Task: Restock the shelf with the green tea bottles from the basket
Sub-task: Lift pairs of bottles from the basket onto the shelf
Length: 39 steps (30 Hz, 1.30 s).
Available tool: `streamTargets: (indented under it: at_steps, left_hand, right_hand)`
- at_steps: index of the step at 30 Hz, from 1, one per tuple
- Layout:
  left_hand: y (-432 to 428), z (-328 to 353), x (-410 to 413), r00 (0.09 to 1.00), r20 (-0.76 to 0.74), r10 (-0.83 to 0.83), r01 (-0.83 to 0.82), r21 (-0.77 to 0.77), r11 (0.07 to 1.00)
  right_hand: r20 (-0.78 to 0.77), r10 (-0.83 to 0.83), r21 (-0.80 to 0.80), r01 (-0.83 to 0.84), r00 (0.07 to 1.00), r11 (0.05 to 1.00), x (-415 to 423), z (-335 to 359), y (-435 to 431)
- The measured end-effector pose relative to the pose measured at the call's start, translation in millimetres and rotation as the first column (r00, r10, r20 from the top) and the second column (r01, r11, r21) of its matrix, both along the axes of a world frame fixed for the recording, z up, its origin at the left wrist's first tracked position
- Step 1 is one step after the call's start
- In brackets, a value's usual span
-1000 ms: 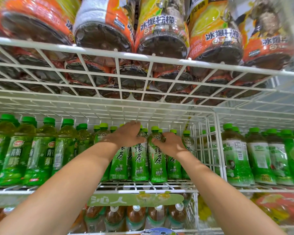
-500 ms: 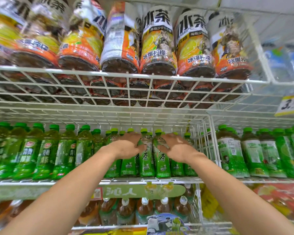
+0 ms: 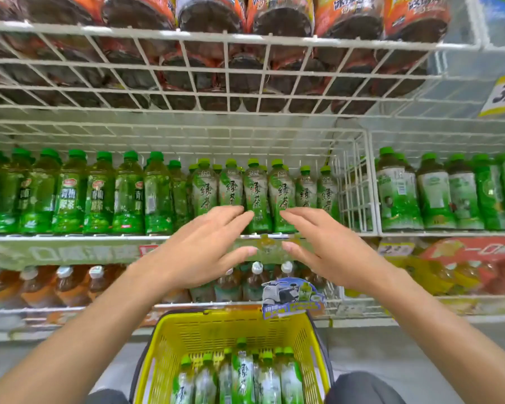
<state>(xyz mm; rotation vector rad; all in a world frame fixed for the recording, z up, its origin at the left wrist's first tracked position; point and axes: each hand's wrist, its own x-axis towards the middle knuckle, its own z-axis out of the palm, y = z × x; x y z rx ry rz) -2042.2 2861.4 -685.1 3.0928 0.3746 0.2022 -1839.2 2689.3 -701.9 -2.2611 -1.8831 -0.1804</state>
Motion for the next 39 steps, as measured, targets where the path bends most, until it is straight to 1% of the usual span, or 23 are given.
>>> streamTargets:
  at_steps: [6,11,13,16,20,23,26,30,32,37,39]
  left_hand:
    - [-38,-41,-51,0.998,0.024,0.051,-0.051,0.004,0.999]
    - [-56,-76,-79,0.994,-0.017,0.109,-0.109,-0.008,0.994]
    - [-56,-95,-84,0.990,-0.029,0.138,-0.139,-0.030,0.990]
    - [-56,-128,-87,0.975,-0.067,0.211,-0.216,-0.068,0.974]
    - [-50,-180,-89,0.960,-0.133,0.244,-0.259,-0.106,0.960]
    - [-40,-220,-89,0.936,-0.239,0.257,-0.300,-0.168,0.939]
    - [-27,-261,-86,0.887,-0.374,0.271,-0.369,-0.220,0.903]
    - [-6,-307,-72,0.825,-0.491,0.278,-0.443,-0.258,0.859]
    - [6,-325,-63,0.790,-0.553,0.266,-0.479,-0.286,0.830]
    - [35,-376,-48,0.698,-0.674,0.243,-0.577,-0.328,0.748]
    - [40,-393,-46,0.670,-0.704,0.235,-0.614,-0.347,0.709]
  right_hand:
    - [-0.002,0.076,0.018,-0.076,0.997,0.997,-34,-40,-40]
    - [0.011,0.097,0.014,-0.097,0.995,0.995,-55,-78,-54]
    - [-0.015,0.100,0.012,-0.100,0.995,0.995,-65,-95,-51]
    - [-0.075,0.078,-0.036,-0.081,0.994,0.996,-76,-128,-45]
    - [-0.159,0.033,-0.105,-0.050,0.987,0.993,-87,-180,-38]
    - [-0.222,-0.026,-0.197,-0.019,0.975,0.980,-91,-217,-27]
    - [-0.255,-0.087,-0.344,-0.006,0.963,0.939,-96,-255,-10]
    - [-0.271,-0.181,-0.471,0.033,0.946,0.882,-96,-298,18]
    - [-0.264,-0.226,-0.543,0.049,0.938,0.838,-93,-316,34]
    - [-0.251,-0.341,-0.676,0.088,0.906,0.732,-87,-355,66]
    - [-0.259,-0.371,-0.706,0.087,0.892,0.703,-86,-367,73]
